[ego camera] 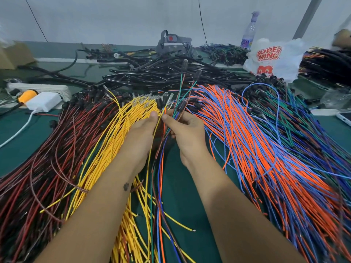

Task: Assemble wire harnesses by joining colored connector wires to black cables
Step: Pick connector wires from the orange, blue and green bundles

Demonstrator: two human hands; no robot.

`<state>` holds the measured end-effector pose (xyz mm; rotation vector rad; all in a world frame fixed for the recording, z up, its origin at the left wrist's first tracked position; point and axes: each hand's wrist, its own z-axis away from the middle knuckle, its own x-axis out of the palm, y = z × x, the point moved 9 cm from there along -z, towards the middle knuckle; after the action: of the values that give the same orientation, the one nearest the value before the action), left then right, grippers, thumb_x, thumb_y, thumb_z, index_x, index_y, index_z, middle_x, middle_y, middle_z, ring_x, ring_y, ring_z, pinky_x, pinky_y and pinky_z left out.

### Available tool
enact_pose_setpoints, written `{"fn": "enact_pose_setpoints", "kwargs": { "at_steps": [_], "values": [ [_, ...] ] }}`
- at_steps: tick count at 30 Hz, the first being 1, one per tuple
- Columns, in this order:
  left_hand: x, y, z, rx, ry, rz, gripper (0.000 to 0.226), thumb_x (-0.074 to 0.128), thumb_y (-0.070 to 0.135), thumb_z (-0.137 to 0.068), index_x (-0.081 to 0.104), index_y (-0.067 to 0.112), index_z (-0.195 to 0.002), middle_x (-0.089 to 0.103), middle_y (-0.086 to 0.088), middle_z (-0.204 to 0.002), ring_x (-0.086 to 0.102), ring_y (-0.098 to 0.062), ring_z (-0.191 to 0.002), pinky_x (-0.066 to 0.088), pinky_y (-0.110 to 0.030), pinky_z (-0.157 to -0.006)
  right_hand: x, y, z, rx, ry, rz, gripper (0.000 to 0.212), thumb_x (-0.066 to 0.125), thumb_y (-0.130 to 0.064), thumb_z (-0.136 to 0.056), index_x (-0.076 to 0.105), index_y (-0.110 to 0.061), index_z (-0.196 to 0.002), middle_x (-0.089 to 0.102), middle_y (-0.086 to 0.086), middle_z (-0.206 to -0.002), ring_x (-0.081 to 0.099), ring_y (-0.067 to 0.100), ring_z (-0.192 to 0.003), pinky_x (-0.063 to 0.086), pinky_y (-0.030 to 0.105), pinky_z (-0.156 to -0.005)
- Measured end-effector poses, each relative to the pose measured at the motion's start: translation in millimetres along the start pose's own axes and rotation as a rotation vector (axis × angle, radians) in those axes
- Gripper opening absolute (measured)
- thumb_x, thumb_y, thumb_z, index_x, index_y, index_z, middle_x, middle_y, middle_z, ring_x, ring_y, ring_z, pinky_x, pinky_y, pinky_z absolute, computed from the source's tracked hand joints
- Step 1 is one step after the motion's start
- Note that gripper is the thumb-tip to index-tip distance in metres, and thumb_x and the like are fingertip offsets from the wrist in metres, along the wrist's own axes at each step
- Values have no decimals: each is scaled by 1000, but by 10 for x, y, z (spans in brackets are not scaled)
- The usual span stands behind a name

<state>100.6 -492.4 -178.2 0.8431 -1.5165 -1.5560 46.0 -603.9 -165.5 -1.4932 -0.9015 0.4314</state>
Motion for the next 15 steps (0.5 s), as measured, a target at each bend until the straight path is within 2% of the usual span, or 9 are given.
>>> {"fn": "enact_pose_setpoints", "kwargs": {
  "at_steps": [2,4,5,6,8,11,14,15],
  "values": [
    [-4,23,-1,41,-16,-32,37,44,41,-100,62,20,-124,63,-4,-126,56,-19,-122,41,-38,-106,7,5,0,7,-11,-2,16,71,-3,-83,70,-18,-82,61,-14,-57,48,-5,-47,39,8,-51],
    [35,84,21,118,-64,-23,27,44,24,-102,69,21,-113,72,0,-109,66,-9,-105,51,-20,-86,15,18,1,23,-19,-7,16,71,-3,-84,70,-19,-81,60,-14,-56,47,-4,-47,38,9,-50],
    [41,125,40,157,-74,-22,27,45,17,-102,71,22,-107,74,1,-101,68,-6,-96,51,-15,-76,16,17,1,25,-22,-18,17,70,-3,-84,70,-19,-81,60,-14,-55,47,-4,-46,38,9,-50],
    [33,154,45,186,-68,-26,28,46,13,-101,72,24,-104,75,2,-98,69,-6,-93,52,-14,-73,21,9,2,23,-25,-30,17,70,-2,-84,69,-19,-81,60,-14,-54,47,-4,-46,38,9,-49],
    [17,186,44,231,-50,-16,34,47,8,-99,74,29,-94,75,5,-95,70,-6,-92,52,-15,-74,24,-9,5,12,-29,-37,19,69,0,-85,69,-18,-80,61,-15,-53,49,-5,-45,39,8,-49],
    [26,239,76,267,-32,1,49,49,4,-98,75,38,-74,72,22,-83,67,8,-84,48,-4,-66,15,-19,14,12,-29,-25,18,69,-1,-85,69,-19,-80,61,-15,-53,49,-5,-46,39,8,-48],
    [40,245,84,271,-52,2,51,50,7,-98,75,45,-76,71,25,-88,64,10,-92,48,-6,-73,28,-25,11,6,-35,-6,12,69,-6,-87,72,-17,-86,61,-13,-54,47,-3,-48,40,12,-51],
    [21,233,69,265,-46,12,49,50,8,-98,75,45,-78,72,23,-91,65,8,-94,50,-8,-76,47,-24,13,0,-42,12,7,68,-9,-88,73,-14,-89,65,-8,-60,50,-1,-54,44,17,-55]
  ]
}}
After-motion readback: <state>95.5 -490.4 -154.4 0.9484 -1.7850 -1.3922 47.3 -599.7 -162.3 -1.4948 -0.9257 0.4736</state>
